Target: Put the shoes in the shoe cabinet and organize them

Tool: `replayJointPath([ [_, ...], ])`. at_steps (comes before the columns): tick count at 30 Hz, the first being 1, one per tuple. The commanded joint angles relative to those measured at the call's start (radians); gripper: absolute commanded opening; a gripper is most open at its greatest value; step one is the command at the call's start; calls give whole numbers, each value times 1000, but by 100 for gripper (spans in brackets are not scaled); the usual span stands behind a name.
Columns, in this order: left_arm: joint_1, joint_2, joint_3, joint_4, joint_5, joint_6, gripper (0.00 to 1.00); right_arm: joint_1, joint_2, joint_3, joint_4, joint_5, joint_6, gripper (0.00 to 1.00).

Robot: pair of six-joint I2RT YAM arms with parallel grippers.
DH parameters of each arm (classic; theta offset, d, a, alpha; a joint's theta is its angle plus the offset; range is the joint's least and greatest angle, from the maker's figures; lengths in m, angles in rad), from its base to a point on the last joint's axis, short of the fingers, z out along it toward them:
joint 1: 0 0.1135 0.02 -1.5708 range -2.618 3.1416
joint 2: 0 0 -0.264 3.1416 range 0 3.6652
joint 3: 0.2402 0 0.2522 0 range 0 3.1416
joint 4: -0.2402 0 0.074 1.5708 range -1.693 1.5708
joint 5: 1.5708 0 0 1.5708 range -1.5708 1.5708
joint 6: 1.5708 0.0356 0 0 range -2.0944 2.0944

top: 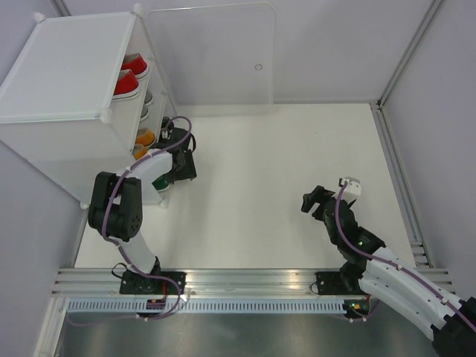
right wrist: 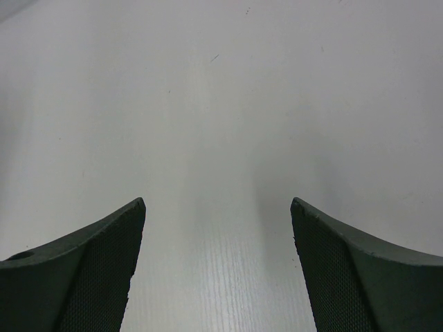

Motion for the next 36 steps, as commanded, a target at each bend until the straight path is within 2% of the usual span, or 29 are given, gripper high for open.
replayJointPath([
  [1,53,-50,4,-40,-91,55,69,3,4,2,42,0,-7,89],
  [17,102,-44,-28,-113,-145,19,70,3,15,4,46,-16,-10,89],
  [27,104,1,-25,-112,-78,22,73,3,30,8,48,-26,-16,89],
  [32,87,-68,-33,-113,-5,8,76,3,49,13,49,-30,-16,89],
  [36,21,-120,-4,-113,28,-3,78,4,61,14,55,-36,-18,89],
])
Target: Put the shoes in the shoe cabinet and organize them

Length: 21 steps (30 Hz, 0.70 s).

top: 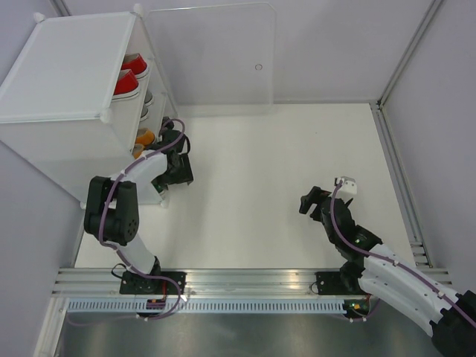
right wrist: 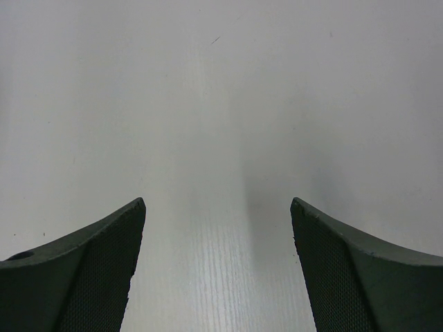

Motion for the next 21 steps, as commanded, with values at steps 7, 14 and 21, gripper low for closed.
replayJointPath([
  [7,-139,-40,171,-37,19,-13,80,3,10,13,41,-2,-5,89],
  [14,-155,117,388,18,-100,73,79,3,15,10,50,-2,-10,89],
  [21,-120,313,555,72,-119,147,78,3,29,8,58,-5,-15,89],
])
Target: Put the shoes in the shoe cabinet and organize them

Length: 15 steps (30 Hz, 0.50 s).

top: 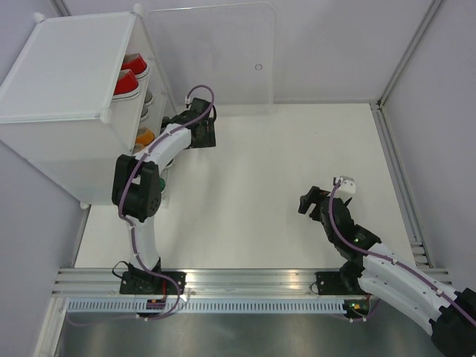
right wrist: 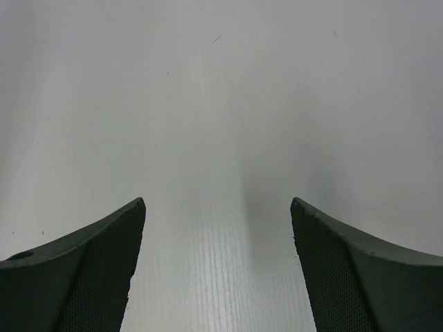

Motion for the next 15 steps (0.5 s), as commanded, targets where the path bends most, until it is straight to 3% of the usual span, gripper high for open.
replayJointPath([
  [1,27,90,92,39,-32,80,78,3,9,10,44,3,-8,89],
  [5,61,166,100,37,-59,77,76,3,15,8,47,1,-9,89],
  [15,157,114,-38,36,-91,31,76,3,30,8,56,-12,-12,89],
])
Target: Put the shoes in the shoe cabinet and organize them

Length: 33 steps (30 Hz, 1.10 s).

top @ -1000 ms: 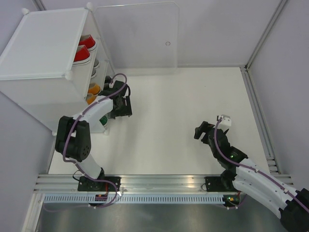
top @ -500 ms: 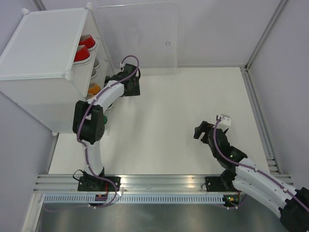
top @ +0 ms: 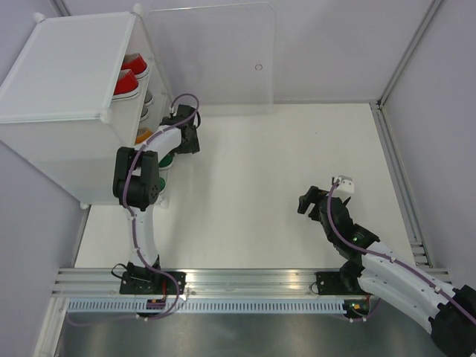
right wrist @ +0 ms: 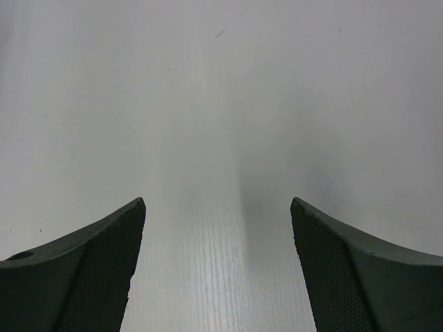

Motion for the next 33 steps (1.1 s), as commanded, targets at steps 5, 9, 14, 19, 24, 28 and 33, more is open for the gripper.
replayJointPath([
  [5,16,-114,-116,-20,-100,-13,75,3,5,11,37,-9,-12,89],
  [9,29,-162,-153,-30,-123,-34,75,4,3,10,34,-10,-12,89],
  [14,49,-177,-178,-30,-125,-36,75,3,3,10,39,-18,-13,89],
  [19,69,-142,-176,-29,-94,-40,75,3,6,11,39,-22,-15,89],
  [24,78,-108,-138,-27,-88,-23,75,1,17,13,42,-27,-15,89],
  [28,92,-123,-132,-29,-91,-25,75,3,22,14,42,-30,-15,89],
  [33,92,-159,-145,-30,-52,-25,77,3,23,14,47,-39,-18,89],
])
